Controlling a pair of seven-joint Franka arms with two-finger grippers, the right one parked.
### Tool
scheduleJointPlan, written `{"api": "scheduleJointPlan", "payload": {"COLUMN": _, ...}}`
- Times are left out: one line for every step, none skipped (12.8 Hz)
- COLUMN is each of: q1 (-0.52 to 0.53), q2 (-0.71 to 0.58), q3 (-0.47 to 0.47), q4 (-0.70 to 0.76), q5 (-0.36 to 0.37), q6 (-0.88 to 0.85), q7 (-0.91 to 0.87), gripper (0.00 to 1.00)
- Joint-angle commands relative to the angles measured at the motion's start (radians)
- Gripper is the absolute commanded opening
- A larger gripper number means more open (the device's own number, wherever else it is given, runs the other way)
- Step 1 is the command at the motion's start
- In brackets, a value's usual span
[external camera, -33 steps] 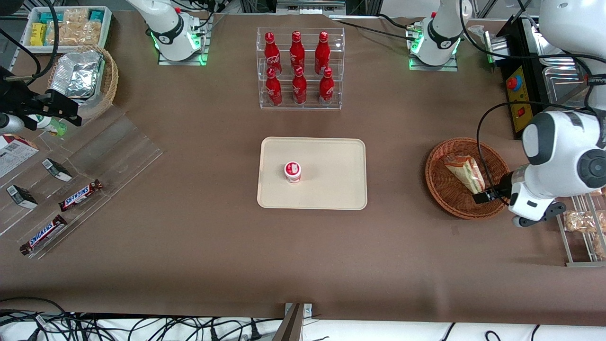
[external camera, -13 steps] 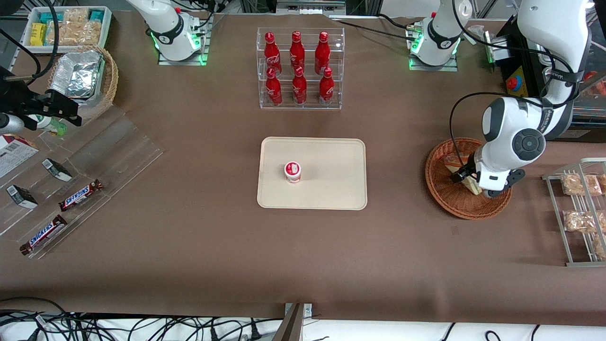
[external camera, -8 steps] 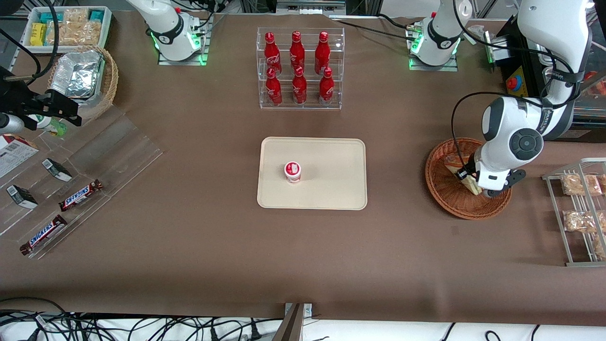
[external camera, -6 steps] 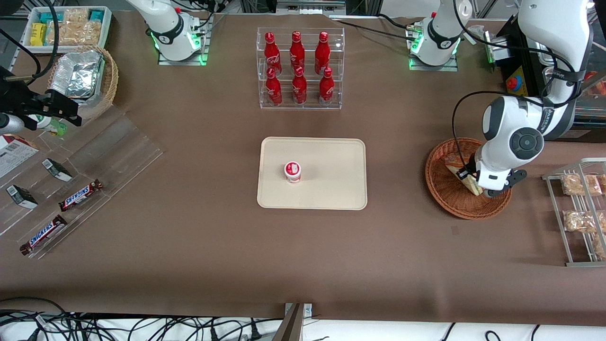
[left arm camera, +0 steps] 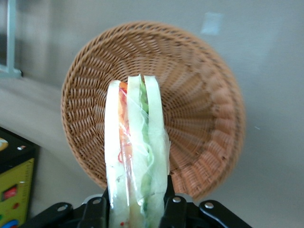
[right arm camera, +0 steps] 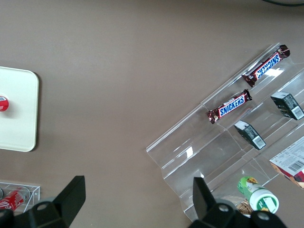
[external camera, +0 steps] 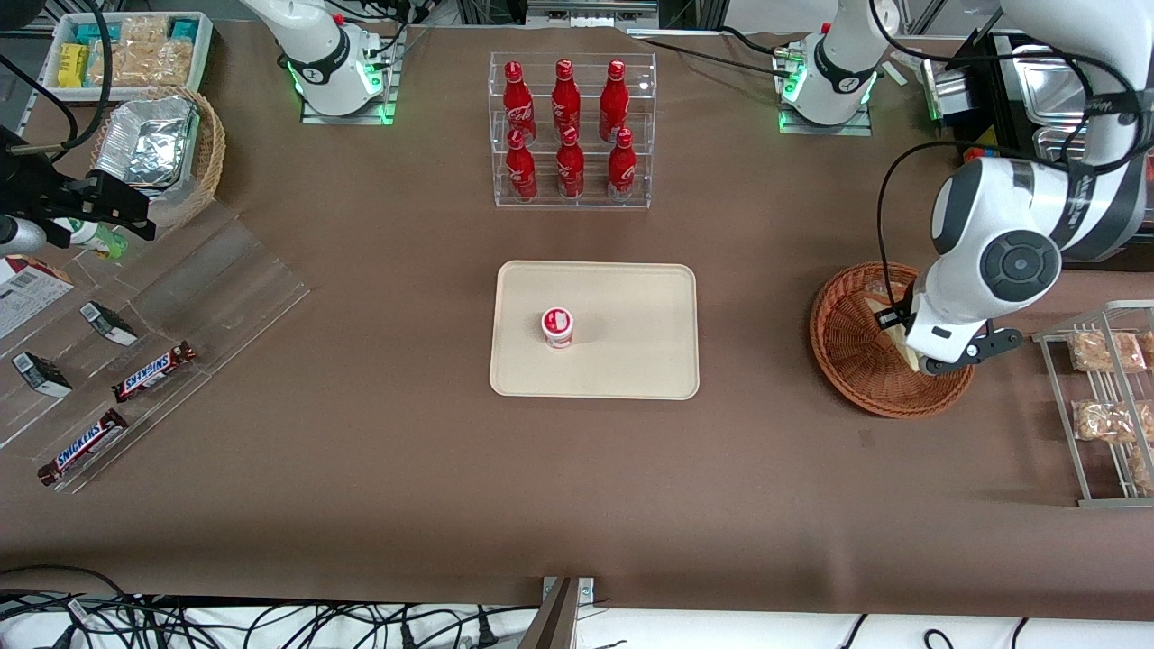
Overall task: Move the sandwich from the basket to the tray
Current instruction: 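Lift the sandwich up out of the basket with the left gripper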
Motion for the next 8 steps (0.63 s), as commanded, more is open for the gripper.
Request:
{"api": "scheduleJointPlan", "payload": {"q1": -0.001, "q2": -0.001, "q3": -0.057, "q4": 0.109, "q5": 0.007, "q6": -0.093, "q7": 0.064, "gripper": 0.40}}
{"api": "scheduleJointPlan", "payload": {"q1": 0.002, "q2": -0.001, "q3": -0.090, "q4": 0.125, "q5": -0.002, "q6": -0.101, "q7": 0.087, "gripper": 0.40}}
{"api": "scheduleJointPlan", "payload": {"q1": -0.001, "q2": -0.001, "q3": -0.121, "q4": 0.133, "q5": -0.015, "q6": -0.101, "q7": 0.118, "gripper": 0.40}}
{"api": "scheduleJointPlan", "payload": {"q1": -0.001, "q2": -0.001, "q3": -0.166, "q4": 0.136, "q5": -0.018, "q6": -0.099, "q7": 0.120, "gripper": 0.40}}
{"api": "scheduleJointPlan", "payload": {"q1": -0.001, "q2": 0.002, "q3": -0.204, "q4": 0.137, "q5": -0.024, "q6": -0.098, "q7": 0.118, "gripper": 0.40}}
{"api": "scheduleJointPlan", "payload": {"q1": -0.002, "q2": 0.007, "q3": -0.235, "q4": 0.137, "q5": -0.054, "q6": -0.090, "q7": 0.120, "gripper": 0.40}}
{"api": "scheduleJointPlan", "payload": {"q1": -0.007, "q2": 0.020, "q3": -0.265, "q4": 0.137, "q5": -0.078, "q6": -0.078, "q7": 0.109, "gripper": 0.40}}
{"api": "scheduleJointPlan", "payload": {"q1": -0.007, "q2": 0.036, "q3": -0.299, "q4": 0.137, "q5": -0.081, "q6": -0.058, "q7": 0.112, "gripper": 0.40}}
